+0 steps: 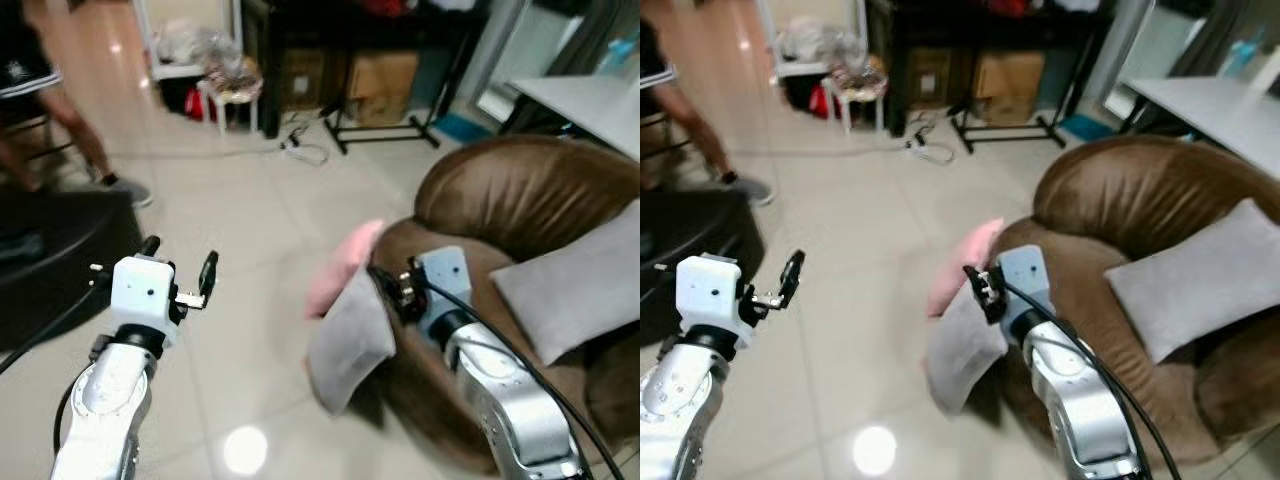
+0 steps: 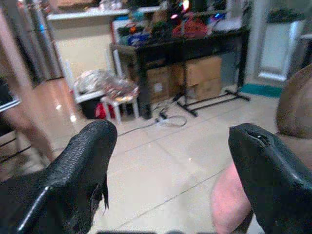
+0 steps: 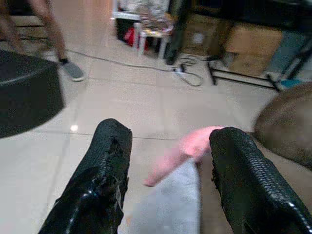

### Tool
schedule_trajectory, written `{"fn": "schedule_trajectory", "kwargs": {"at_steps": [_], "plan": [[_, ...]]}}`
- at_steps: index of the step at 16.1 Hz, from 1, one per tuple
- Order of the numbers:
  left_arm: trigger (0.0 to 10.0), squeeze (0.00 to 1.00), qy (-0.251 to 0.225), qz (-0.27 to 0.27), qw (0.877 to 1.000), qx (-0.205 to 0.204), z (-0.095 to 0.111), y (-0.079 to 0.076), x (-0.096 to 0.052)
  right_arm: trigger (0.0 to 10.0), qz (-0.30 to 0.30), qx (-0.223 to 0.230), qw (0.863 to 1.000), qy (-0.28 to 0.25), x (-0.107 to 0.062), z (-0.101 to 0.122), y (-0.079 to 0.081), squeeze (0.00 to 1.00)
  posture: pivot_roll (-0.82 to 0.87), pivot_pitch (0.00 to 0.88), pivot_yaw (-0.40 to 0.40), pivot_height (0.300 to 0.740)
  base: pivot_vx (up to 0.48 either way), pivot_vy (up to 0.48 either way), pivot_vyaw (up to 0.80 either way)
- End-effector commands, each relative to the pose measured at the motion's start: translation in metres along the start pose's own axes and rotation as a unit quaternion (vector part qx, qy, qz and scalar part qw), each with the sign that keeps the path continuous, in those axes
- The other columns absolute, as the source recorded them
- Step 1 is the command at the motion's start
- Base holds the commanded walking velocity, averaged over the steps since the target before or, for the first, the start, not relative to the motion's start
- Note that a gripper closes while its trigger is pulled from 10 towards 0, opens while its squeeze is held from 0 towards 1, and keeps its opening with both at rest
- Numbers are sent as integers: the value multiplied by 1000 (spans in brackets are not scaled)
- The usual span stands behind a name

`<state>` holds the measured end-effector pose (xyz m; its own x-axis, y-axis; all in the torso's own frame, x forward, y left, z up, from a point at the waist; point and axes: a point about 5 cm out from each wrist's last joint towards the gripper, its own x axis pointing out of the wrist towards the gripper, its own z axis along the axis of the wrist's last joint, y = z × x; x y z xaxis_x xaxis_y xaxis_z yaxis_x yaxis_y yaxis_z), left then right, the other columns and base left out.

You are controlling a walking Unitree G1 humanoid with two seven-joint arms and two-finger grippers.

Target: Move the pillow to the sofa from floor

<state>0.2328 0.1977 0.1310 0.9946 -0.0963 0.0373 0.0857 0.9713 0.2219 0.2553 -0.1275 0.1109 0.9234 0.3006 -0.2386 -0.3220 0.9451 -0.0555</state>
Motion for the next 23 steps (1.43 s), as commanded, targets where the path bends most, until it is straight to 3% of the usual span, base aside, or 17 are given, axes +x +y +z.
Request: {"fn": "schedule_trajectory", "kwargs": {"at_steps": [1,14,23], "plan": [[10000,0,-7,-15,1000,-7,3,-9,1,10000,-21,-4,1000,4,-4,-2,-12,0,56,0,-98,740,334,0,0],[10000,0,-8,-24,1000,0,3,-8,6,10000,-64,17,998,-7,-3,1,-20,0,40,0,-82,740,339,0,0],[10000,0,-3,-19,1000,-4,0,-10,3,10000,-34,20,999,-10,-2,0,-17,0,50,0,-104,740,339,0,0]]}}
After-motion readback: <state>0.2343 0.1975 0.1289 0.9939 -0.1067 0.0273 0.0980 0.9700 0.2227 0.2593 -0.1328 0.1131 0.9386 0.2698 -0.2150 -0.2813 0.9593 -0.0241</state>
